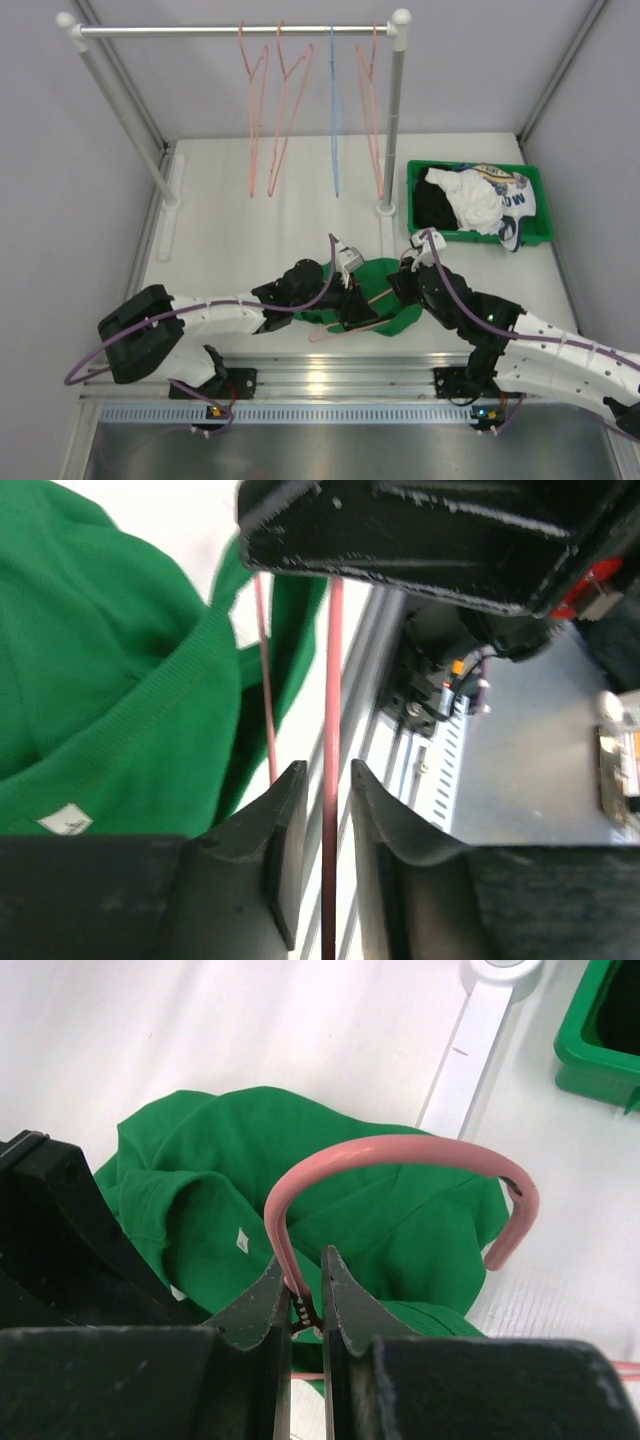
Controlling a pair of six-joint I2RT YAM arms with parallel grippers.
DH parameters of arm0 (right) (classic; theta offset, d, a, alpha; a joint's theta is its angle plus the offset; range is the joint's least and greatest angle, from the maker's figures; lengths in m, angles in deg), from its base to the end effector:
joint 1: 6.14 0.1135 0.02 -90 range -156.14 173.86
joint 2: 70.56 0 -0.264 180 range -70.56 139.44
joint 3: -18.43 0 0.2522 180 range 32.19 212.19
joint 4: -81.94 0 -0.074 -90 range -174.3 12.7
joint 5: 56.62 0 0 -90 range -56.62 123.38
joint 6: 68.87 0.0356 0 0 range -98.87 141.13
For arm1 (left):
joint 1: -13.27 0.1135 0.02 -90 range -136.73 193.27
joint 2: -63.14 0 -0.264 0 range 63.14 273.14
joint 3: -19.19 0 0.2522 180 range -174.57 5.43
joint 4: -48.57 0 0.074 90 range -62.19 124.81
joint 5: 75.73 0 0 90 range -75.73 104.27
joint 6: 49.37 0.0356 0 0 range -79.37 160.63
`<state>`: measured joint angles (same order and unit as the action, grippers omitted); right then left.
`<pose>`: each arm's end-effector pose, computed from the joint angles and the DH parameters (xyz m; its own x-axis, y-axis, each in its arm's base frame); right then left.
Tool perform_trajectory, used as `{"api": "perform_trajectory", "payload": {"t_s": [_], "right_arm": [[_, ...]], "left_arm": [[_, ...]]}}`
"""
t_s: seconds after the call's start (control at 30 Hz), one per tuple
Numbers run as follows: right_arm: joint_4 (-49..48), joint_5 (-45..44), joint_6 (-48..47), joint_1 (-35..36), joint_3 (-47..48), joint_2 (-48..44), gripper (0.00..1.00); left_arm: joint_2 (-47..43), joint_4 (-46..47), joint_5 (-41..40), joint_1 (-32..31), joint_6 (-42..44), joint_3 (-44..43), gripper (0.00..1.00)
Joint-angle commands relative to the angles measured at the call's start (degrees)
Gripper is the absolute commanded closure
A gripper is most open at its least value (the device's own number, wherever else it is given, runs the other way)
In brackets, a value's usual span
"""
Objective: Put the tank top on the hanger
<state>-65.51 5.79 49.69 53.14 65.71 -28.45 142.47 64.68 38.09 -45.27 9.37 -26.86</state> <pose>0.1005 0.1369 0.2647 -0.4702 0.0382 -0.8818 -0.3724 0.8972 0.2374 0.1358 -0.2496 0.2031 -0.6411 0.1383 -0.7549 0.7593 0.2574 -0.5977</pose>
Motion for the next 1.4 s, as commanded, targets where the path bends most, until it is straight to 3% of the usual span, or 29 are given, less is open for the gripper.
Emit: {"api": "perform_trajectory", "payload": {"t_s": [0.0, 0.07, 0.23, 0.47, 0.6, 0.83, 1.0, 1.37], "right_arm": [[-3.76, -3.08, -0.16, 1.36, -0.03, -0.44, 1.00], [-3.58, -3.60, -0.52, 1.45, -0.21, -0.54, 1.00], [-3.67, -3.96, -1.13, 1.71, -0.21, -0.01, 1.00], [-3.93, -3.78, -1.93, 2.59, -0.03, 0.78, 1.00], [-3.41, -3.43, -2.10, 2.85, 0.06, 0.87, 1.00], [-2.44, -4.40, -1.75, 3.38, 0.06, 0.43, 1.00], [-1.56, -5.19, -1.14, 3.47, 0.06, -0.36, 1.00], [0.28, -6.77, 0.53, 3.55, 0.23, -1.41, 1.00]], "left_arm": [[-1.89, 0.46, -6.04, -0.52, 0.59, -1.64, 0.66], [-3.99, -0.07, -9.03, -0.52, 0.33, -0.58, 0.58], [-9.10, -3.14, -18.61, -0.52, -0.37, 2.06, 0.55], [-18.15, -15.17, -31.80, -0.52, -3.18, 3.99, 0.52], [-20.53, -28.32, -36.29, -0.43, -7.21, 3.47, 0.52], [-22.55, -38.90, -36.56, -0.52, -12.23, 2.94, 0.53], [-22.55, -41.38, -34.98, -0.61, -13.64, 3.11, 0.51], [-18.07, -36.73, -36.20, -0.61, -13.56, 3.11, 0.52]]}}
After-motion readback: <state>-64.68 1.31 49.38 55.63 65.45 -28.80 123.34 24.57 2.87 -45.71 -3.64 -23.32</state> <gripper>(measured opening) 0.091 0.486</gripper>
